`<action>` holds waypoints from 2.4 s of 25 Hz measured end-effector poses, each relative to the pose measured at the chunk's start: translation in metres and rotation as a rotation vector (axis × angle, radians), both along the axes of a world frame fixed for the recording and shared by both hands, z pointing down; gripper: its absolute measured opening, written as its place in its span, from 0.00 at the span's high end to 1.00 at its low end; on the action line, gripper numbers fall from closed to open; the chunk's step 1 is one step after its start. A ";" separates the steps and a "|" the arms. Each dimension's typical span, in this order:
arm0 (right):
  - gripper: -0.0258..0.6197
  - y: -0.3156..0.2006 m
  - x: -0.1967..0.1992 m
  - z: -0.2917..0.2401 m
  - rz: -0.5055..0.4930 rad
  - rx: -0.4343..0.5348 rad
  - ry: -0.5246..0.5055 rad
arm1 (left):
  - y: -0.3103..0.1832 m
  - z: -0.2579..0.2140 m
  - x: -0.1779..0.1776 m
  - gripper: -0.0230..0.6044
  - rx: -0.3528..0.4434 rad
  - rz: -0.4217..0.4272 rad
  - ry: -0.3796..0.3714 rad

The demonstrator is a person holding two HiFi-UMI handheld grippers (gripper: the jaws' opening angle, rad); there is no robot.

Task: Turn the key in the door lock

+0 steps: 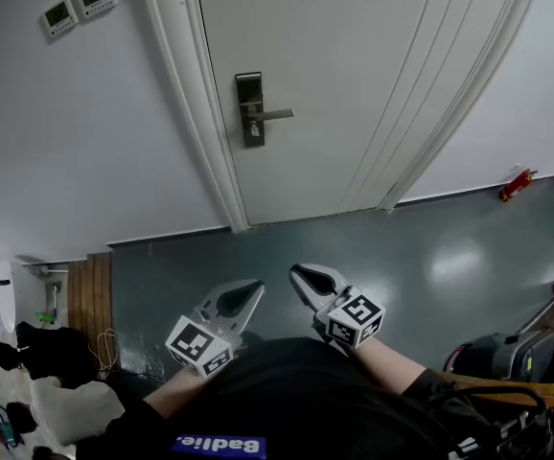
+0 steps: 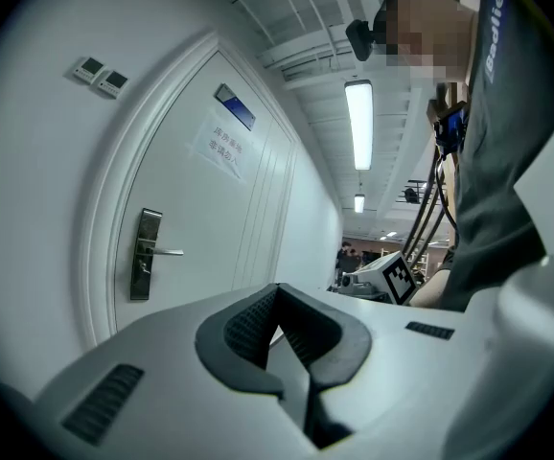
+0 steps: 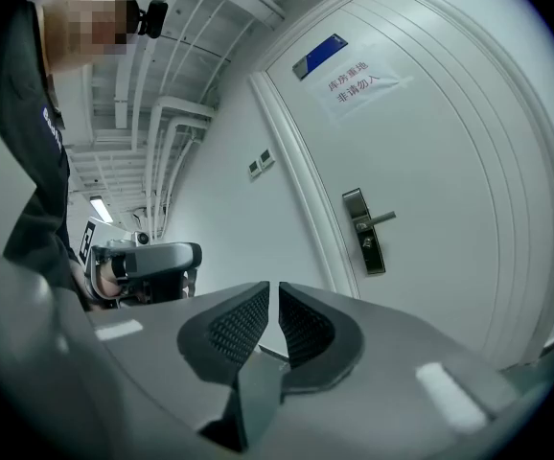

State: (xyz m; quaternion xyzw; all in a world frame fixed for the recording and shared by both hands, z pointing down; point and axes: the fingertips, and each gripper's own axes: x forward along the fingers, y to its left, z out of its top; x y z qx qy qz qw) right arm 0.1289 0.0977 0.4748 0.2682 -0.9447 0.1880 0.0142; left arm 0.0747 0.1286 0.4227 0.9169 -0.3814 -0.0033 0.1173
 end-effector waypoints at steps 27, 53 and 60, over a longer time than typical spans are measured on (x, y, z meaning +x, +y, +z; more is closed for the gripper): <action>0.91 -0.271 -0.102 0.034 0.248 -0.125 -0.015 | -0.216 -0.004 -0.126 0.97 0.026 0.148 0.026; 0.83 -0.459 -0.122 0.121 0.274 -0.628 -0.639 | -0.267 0.021 -0.149 0.97 -0.058 -0.054 -0.091; 0.89 -0.461 -0.126 0.116 0.275 -0.548 -0.576 | -0.269 0.025 -0.158 0.97 -0.075 -0.059 -0.091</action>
